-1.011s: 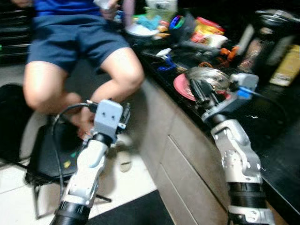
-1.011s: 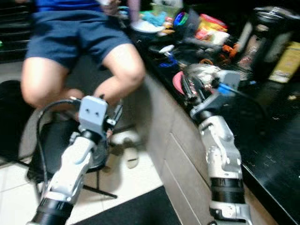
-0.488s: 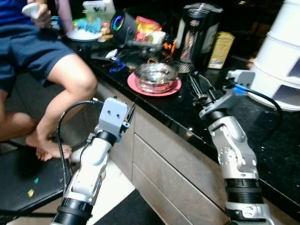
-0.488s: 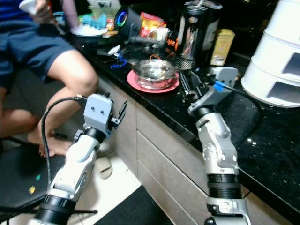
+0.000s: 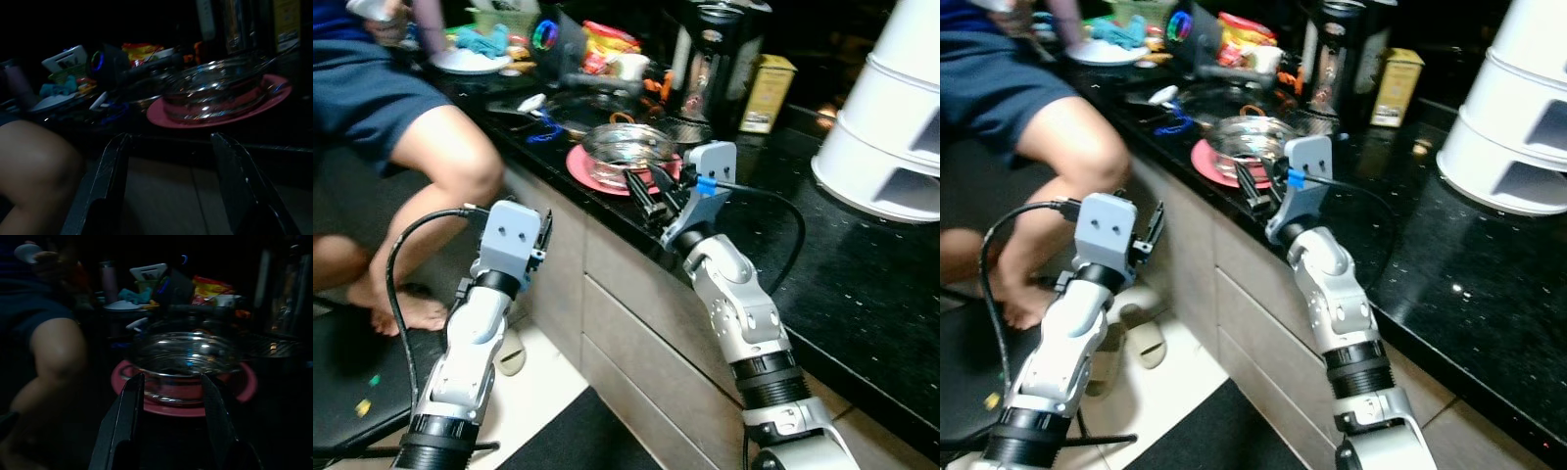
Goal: Kitchen organization
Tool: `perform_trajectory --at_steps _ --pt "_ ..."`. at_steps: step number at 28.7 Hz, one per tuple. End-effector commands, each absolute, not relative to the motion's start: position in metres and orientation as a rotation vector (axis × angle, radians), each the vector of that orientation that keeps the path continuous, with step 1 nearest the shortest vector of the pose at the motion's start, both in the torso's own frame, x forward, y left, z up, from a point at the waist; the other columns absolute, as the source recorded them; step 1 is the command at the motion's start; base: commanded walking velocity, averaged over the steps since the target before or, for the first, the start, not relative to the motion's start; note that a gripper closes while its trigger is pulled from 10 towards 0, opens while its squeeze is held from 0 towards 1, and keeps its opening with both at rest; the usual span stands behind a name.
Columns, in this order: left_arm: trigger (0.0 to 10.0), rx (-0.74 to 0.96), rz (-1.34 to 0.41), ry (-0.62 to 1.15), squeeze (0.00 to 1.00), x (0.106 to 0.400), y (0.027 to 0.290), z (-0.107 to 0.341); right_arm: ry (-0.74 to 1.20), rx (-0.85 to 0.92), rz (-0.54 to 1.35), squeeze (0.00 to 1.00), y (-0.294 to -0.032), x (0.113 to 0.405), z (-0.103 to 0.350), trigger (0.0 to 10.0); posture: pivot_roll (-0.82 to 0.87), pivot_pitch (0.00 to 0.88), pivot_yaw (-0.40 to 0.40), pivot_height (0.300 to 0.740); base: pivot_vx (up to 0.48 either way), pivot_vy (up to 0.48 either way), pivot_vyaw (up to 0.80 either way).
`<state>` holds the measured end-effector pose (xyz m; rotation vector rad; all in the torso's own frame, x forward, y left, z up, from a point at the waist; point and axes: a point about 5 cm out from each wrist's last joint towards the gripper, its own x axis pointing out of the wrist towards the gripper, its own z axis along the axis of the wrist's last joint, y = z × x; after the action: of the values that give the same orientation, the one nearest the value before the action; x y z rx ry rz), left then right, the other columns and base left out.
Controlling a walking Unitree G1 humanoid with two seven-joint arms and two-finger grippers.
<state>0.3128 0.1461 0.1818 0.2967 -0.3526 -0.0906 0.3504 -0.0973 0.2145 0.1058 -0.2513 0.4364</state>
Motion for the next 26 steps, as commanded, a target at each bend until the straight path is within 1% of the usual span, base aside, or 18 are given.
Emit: perform_trajectory --at_steps 1,4,10,21,26 --pt "10.0 0.295 -0.086 -0.332 0.00 0.311 0.149 0.178 -0.250 0.091 0.433 0.00 -0.097 0.350 0.211 10.0 -0.01 0.000 -0.087 0.740 0.000 0.000 0.00" --pt "10.0 0.292 -0.122 -0.312 0.00 0.309 0.143 0.173 -0.262 0.098 0.438 0.00 -0.098 0.349 0.211 10.0 -0.01 0.000 -0.080 0.740 0.000 0.000 0.00" --pt "10.0 0.290 -0.148 -0.313 0.00 0.307 0.139 0.173 -0.264 0.100 0.447 0.00 -0.098 0.349 0.210 10.0 0.00 0.000 -0.080 0.740 0.000 0.000 0.00" --pt "10.0 0.291 -0.162 -0.314 0.00 0.305 0.138 0.175 -0.269 0.110 0.472 0.00 -0.093 0.347 0.210 10.0 0.00 0.000 -0.076 0.740 0.000 0.000 0.00" --pt "10.0 0.291 -0.173 -0.313 0.00 0.305 0.137 0.175 -0.271 0.114 0.476 0.00 -0.092 0.347 0.209 10.0 0.00 0.000 -0.072 0.740 0.242 0.000 0.00"
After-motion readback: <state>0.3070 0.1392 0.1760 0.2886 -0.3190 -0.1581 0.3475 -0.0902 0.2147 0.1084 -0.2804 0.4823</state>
